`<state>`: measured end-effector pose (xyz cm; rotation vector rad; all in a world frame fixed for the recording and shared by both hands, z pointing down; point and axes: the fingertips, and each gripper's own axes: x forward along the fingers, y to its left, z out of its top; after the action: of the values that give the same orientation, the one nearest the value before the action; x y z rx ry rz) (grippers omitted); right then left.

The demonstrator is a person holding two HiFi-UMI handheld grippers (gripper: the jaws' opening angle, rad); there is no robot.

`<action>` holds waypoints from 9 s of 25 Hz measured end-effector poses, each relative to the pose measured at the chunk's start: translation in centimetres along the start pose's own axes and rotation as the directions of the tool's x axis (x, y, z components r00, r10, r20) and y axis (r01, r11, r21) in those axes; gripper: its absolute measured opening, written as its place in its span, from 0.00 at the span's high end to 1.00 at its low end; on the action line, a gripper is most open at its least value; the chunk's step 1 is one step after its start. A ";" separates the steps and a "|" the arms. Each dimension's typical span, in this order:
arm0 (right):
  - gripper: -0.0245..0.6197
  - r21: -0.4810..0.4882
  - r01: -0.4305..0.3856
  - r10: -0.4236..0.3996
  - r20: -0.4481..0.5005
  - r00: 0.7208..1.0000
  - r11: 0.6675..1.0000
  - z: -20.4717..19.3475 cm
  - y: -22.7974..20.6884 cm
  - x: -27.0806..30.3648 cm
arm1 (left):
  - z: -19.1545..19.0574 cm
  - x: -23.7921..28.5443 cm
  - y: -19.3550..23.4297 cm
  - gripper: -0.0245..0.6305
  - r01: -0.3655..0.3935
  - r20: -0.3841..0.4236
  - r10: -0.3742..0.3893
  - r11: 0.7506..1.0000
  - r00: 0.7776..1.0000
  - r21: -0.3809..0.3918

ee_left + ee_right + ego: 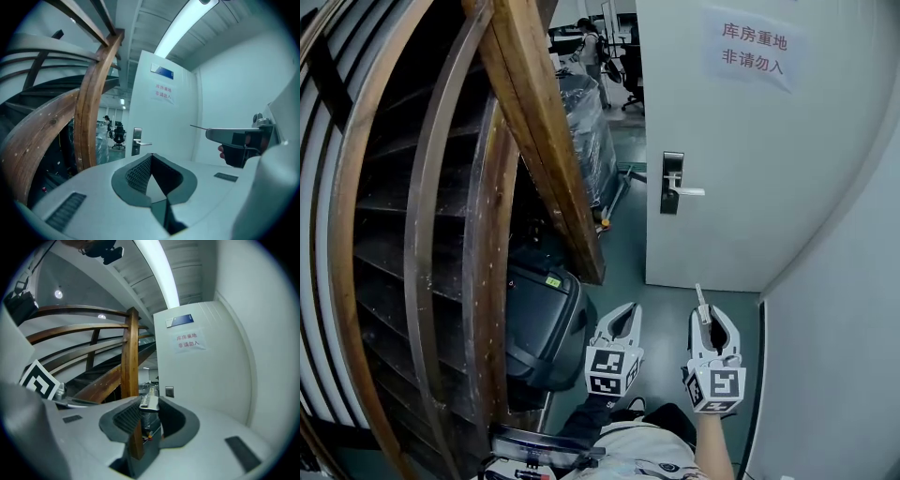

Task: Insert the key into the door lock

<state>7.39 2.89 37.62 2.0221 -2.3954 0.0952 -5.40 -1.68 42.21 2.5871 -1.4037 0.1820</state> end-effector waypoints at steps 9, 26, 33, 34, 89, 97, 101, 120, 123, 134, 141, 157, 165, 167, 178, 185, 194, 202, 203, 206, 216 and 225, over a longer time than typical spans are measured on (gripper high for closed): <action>0.78 0.015 -0.018 0.018 -0.043 0.999 1.000 -1.4 -2.9 5.9 | 0.9 6.2 0.9 0.96 0.019 -0.012 -0.018 1.000 1.000 0.011; 0.78 0.041 -0.128 0.133 -0.156 0.979 0.991 -6.8 -8.9 20.5 | 1.0 19.6 4.8 0.96 -0.094 -0.044 0.095 0.996 0.995 0.005; 0.78 0.012 -0.104 0.104 -0.199 0.974 0.995 -10.5 -8.9 26.0 | -2.2 21.2 7.3 0.96 -0.083 -0.072 0.080 0.996 0.994 -0.036; 0.78 0.006 -0.098 0.097 -0.198 0.975 0.995 -11.2 -8.8 27.0 | -3.1 21.4 7.8 0.96 -0.077 -0.076 0.073 0.996 0.994 -0.040; 0.78 -0.103 0.067 -0.084 -0.171 0.982 0.992 -20.9 -14.7 44.6 | -17.4 25.0 16.6 0.96 -0.079 -0.142 0.063 0.990 0.988 -0.113; 0.78 -0.096 0.093 -0.109 -0.175 0.978 0.991 -21.0 -14.9 45.1 | -17.4 24.9 16.8 0.96 -0.081 -0.143 0.063 0.990 0.988 -0.119; 0.78 -0.076 0.155 -0.166 -0.178 0.970 0.985 -21.3 -14.8 45.2 | -17.3 25.0 16.8 0.96 -0.077 -0.143 0.061 0.990 0.988 -0.115; 0.78 -0.062 0.291 -0.297 -0.156 0.942 0.955 -21.4 -15.0 48.0 | -17.5 25.9 19.1 0.96 -0.099 -0.151 0.079 0.987 0.985 -0.129; 0.78 -0.056 0.297 -0.302 -0.158 0.940 0.953 -21.3 -15.2 48.6 | -17.6 26.0 19.4 0.96 -0.103 -0.151 0.083 0.986 0.985 -0.128; 0.78 -0.058 0.254 -0.260 -0.148 0.954 0.965 -20.9 -15.2 49.4 | -17.5 25.2 19.5 0.96 -0.122 -0.162 0.100 0.984 0.982 -0.130; 0.78 -0.022 0.187 -0.188 -0.164 0.968 0.982 -20.1 -13.6 43.5 | -13.6 24.8 18.2 0.96 -0.114 -0.152 0.094 0.985 0.984 -0.128; 0.95 -0.030 0.161 -0.163 -0.082 0.983 0.986 -3.2 -14.1 26.9 | 4.5 25.4 8.7 0.96 0.026 0.007 -0.025 0.997 1.000 -0.067; 0.95 -0.022 0.140 -0.140 -0.015 0.990 0.990 4.5 -16.2 23.6 | 11.6 26.2 4.4 0.96 0.072 0.108 -0.072 0.997 0.992 -0.002; 0.95 -0.029 0.137 -0.137 0.008 0.991 0.990 5.9 -16.5 23.3 | 13.0 26.1 4.2 0.96 0.068 0.132 -0.070 0.998 0.989 0.016; 0.95 -0.023 0.085 -0.082 0.107 0.991 0.996 10.8 -15.2 23.8 | 18.2 25.6 4.7 0.96 0.065 0.223 -0.081 0.995 0.971 0.075; 0.95 -0.036 0.079 -0.074 0.119 0.990 0.996 11.0 -14.6 25.0 | 18.9 26.1 5.8 0.96 0.062 0.238 -0.079 0.995 0.968 0.081; 0.95 -0.061 0.092 -0.084 0.120 0.989 0.994 10.9 -14.7 26.1 | 18.6 27.4 5.6 0.96 0.082 0.226 -0.097 0.994 0.969 0.076; 0.95 -0.063 0.087 -0.079 0.122 0.989 0.994 10.9 -14.9 26.7 | 18.5 28.0 5.6 0.96 0.083 0.221 -0.098 0.993 0.970 0.079; 0.95 -0.065 0.087 -0.079 0.120 0.990 0.994 10.8 -14.9 26.7 | 18.5 28.0 5.7 0.96 0.081 0.222 -0.097 0.993 0.970 0.081; 0.95 -0.074 0.083 -0.074 0.115 0.991 0.994 10.7 -14.8 26.7 | 18.6 27.9 5.8 0.96 0.075 0.223 -0.092 0.994 0.970 0.083; 0.95 -0.076 0.070 -0.062 0.109 0.992 0.995 10.5 -14.2 26.8 | 18.5 27.7 6.0 0.96 0.068 0.224 -0.085 0.994 0.971 0.082; 0.95 -0.071 0.069 -0.063 0.094 0.994 0.995 9.9 -14.2 27.1 | 17.4 28.2 6.4 0.96 0.065 0.201 -0.079 0.995 0.976 0.074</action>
<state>17.14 -26.62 29.51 2.1146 -2.3421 -0.0879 4.85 -31.99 31.50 2.7742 -1.3858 -0.0495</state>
